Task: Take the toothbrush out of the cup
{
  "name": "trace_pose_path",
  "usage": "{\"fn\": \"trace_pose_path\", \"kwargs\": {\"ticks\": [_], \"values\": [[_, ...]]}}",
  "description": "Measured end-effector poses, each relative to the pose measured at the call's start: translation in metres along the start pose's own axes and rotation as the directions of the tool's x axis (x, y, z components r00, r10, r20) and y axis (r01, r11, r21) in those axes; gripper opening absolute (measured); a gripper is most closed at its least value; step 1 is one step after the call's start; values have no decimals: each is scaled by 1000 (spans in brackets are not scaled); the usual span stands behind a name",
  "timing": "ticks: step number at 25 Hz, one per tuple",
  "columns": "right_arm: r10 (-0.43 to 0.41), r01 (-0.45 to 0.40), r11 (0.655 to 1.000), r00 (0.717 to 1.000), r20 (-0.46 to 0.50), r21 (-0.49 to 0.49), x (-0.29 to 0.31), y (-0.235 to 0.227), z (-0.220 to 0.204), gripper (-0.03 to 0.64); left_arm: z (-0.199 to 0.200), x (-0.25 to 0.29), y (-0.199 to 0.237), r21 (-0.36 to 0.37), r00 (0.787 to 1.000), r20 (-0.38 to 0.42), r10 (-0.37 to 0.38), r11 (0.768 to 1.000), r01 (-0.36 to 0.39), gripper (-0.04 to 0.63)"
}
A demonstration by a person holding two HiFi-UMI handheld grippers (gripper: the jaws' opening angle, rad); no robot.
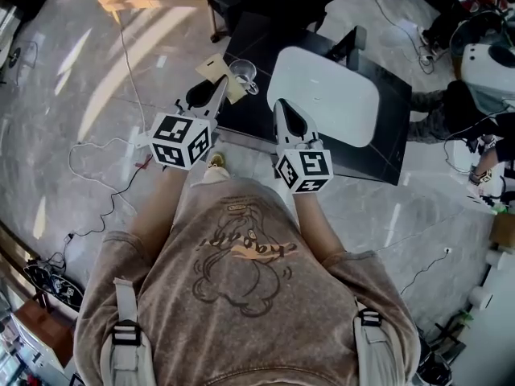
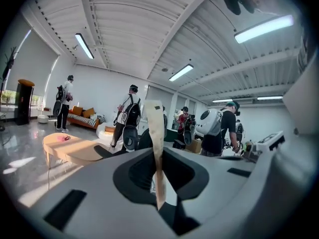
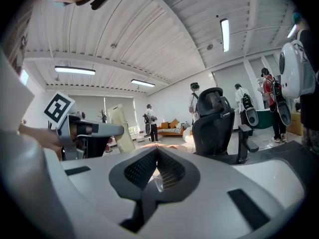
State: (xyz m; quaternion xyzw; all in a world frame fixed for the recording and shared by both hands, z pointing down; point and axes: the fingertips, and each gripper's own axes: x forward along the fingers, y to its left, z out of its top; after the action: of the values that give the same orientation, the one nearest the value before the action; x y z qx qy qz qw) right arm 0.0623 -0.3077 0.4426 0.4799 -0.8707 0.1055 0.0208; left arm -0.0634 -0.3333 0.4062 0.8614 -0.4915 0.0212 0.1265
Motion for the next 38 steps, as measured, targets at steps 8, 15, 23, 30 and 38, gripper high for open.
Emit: {"fn": "trace_pose_path", "kwargs": {"ticks": [8, 15, 23, 30, 38], "values": [[74, -74, 997, 997, -11, -11, -31, 20, -8, 15, -39, -36, -32, -25, 998, -23, 56, 998, -56, 44], [87, -87, 996, 996, -28, -1, -55, 42, -20, 15, -51, -79, -44, -21, 996, -25, 82, 996, -83, 44], [88, -88, 996, 995, -38, 1, -86, 87, -36, 15, -66, -135, -53, -1, 997, -28, 77, 997, -77, 44], [52, -52, 999, 999, -17, 2, -135, 121, -42, 15, -79, -179, -74, 8, 998, -32, 51, 999, -51, 44], [53, -53, 999, 999, -10, -12, -184, 147, -47, 15, -86, -214, -107, 15, 999, -19, 35, 999, -35, 44]]}}
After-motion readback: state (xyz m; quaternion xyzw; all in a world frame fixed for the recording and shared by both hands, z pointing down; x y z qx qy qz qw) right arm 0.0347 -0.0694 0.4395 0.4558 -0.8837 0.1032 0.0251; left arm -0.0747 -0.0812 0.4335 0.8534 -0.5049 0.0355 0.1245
